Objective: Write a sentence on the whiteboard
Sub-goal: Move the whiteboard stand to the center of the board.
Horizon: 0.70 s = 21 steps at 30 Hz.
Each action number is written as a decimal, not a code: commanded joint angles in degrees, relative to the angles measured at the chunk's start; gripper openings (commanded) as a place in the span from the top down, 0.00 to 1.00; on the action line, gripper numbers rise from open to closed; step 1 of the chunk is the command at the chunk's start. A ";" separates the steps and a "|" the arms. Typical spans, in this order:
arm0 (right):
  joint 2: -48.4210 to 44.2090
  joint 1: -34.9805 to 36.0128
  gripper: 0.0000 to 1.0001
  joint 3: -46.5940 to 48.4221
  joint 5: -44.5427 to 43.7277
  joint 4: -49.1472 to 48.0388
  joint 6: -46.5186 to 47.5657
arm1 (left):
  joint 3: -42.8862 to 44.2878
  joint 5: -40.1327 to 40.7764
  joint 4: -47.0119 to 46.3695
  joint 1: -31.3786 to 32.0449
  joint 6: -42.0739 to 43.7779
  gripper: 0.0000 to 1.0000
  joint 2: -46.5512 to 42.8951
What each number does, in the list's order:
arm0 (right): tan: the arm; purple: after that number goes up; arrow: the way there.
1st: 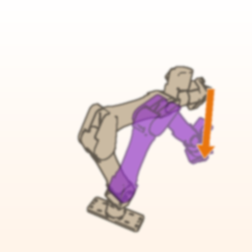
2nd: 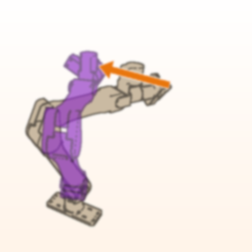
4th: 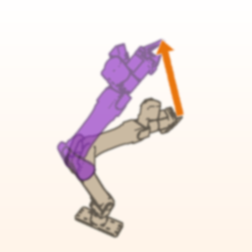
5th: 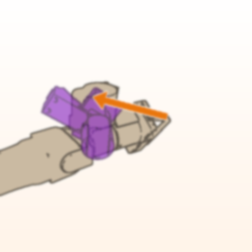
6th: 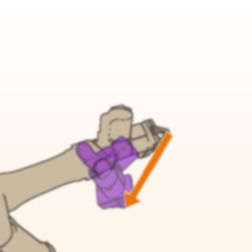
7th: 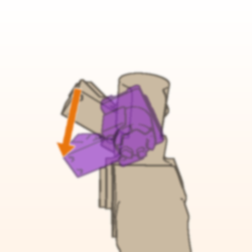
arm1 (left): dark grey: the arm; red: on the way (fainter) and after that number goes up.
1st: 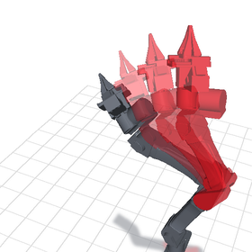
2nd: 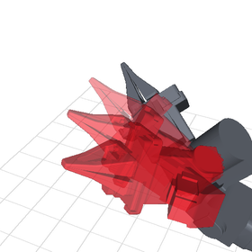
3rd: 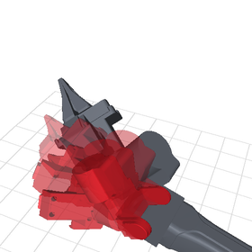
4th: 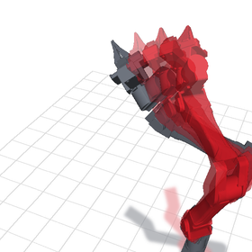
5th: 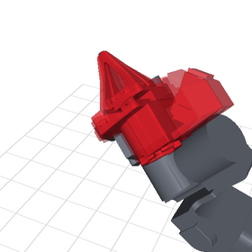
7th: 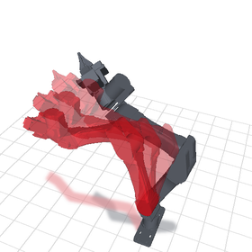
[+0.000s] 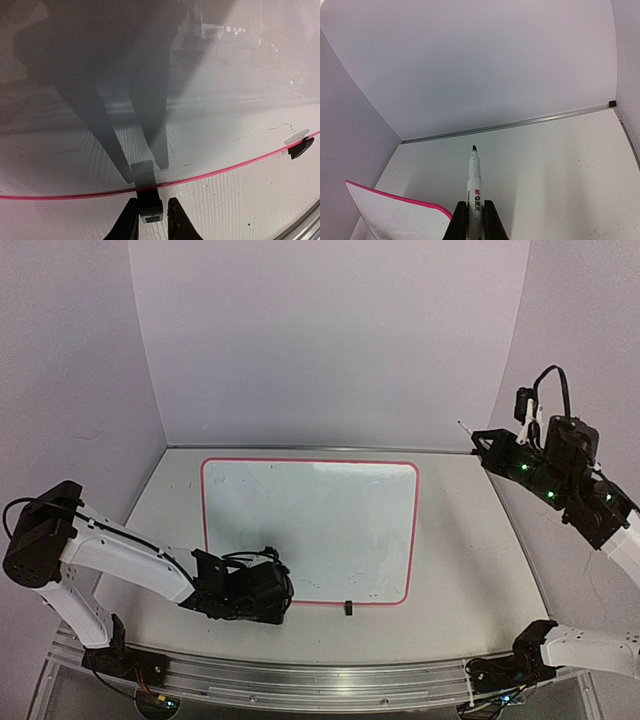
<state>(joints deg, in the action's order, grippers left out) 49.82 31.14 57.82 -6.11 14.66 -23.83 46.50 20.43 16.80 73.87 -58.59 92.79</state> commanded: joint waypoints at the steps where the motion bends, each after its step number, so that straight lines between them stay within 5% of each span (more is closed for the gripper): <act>1: -1.69 -0.24 1.00 -0.78 -1.86 0.31 0.39 | 2.45 0.40 3.00 -0.36 -2.42 0.84 1.09; 9: -2.51 -0.25 1.00 -0.79 -2.34 0.86 0.54 | 4.83 0.27 4.81 -0.35 -2.32 1.00 3.15; 21: -2.71 -0.28 1.00 0.01 -2.88 1.14 0.17 | 6.68 5.55 1.77 -1.73 -4.51 1.00 3.67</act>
<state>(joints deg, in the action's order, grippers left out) 47.77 31.14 57.19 -7.97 15.77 -23.83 50.59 22.52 22.55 73.67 -61.87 95.55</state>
